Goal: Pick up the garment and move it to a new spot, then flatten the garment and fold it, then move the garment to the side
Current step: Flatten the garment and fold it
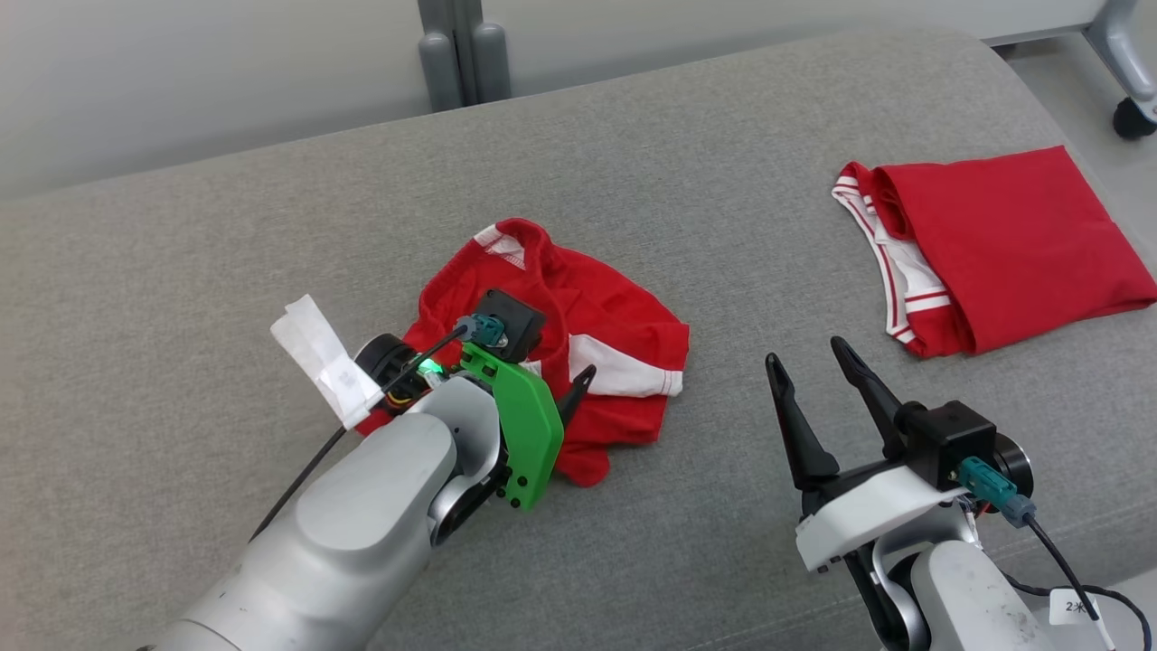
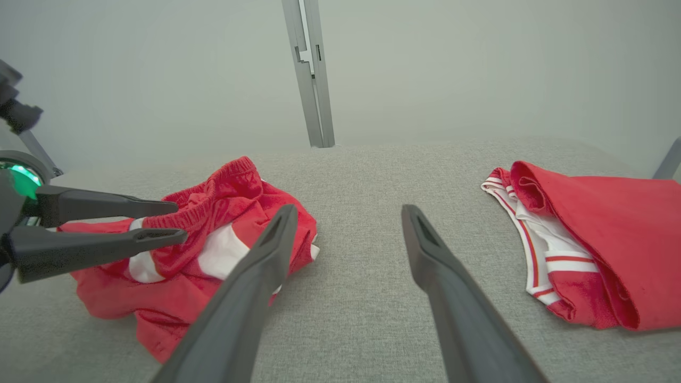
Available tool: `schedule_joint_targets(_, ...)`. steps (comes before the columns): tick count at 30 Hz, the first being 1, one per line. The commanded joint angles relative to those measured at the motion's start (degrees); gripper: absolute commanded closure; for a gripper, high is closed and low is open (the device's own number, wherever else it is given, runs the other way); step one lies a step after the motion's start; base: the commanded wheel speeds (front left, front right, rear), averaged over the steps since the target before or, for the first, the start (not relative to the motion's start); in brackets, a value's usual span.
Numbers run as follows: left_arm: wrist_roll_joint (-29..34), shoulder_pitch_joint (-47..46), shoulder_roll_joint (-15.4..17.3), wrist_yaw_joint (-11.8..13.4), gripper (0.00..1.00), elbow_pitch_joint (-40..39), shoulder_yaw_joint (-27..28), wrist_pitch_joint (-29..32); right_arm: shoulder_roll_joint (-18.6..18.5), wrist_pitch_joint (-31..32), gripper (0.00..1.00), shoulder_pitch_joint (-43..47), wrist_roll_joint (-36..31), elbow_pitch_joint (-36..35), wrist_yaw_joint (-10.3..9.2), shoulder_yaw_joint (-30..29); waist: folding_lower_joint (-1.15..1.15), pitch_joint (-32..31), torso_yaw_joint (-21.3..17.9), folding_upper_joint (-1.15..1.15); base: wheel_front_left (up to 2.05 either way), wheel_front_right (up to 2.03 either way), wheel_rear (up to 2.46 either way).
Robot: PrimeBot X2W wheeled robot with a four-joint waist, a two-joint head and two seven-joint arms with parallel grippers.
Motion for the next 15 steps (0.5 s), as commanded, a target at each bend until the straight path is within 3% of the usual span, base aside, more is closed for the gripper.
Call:
schedule_joint_targets(1, 0.3, -0.8, 0.5, -0.2, 0.00, 0.6, -0.3, 0.6, 0.2, -0.4, 0.00, -0.6, 0.1, 0.2, -0.09, -0.1, 0.00, 0.7, -1.6, 0.00, 0.00, 0.00, 0.00)
schedule_joint_targets(3, -0.2, -1.1, 0.5, -0.3, 0.00, 1.4, -0.4, 1.8, 0.3, -0.7, 0.00, -0.8, 0.2, 0.5, -0.09, -0.1, 0.00, 0.8, -2.0, 0.00, 0.00, 0.00, 0.00)
schedule_joint_targets(4, -0.7, -1.1, 0.5, -0.3, 0.74, 1.8, -0.1, 2.2, 0.3, -0.8, 0.00, -0.8, 0.2, 0.6, -0.09, -0.1, 0.00, 0.8, -2.1, 0.00, 0.00, 0.00, 0.00)
schedule_joint_targets(5, -1.1, -1.2, 0.5, -0.1, 1.00, 1.9, 0.3, 1.8, 0.4, -0.8, 0.00, -0.9, 0.2, 0.7, -0.09, -0.2, 0.00, 0.8, -2.2, 0.00, 0.00, 0.00, 0.00)
schedule_joint_targets(11, -5.6, 0.8, 0.5, 0.9, 1.00, 1.7, 4.8, -1.1, 0.6, -1.3, 0.00, -0.5, 0.0, 1.1, -0.09, -0.9, 0.00, 0.7, -1.0, 0.00, 0.00, 0.00, 0.00)
schedule_joint_targets(15, -14.4, 4.3, -1.0, 1.1, 1.00, -0.7, 13.8, -7.4, 0.6, -1.2, 0.00, 0.0, -0.4, 1.0, -0.09, -1.2, 0.00, 0.1, 0.8, 0.00, 0.00, 0.00, 0.00)
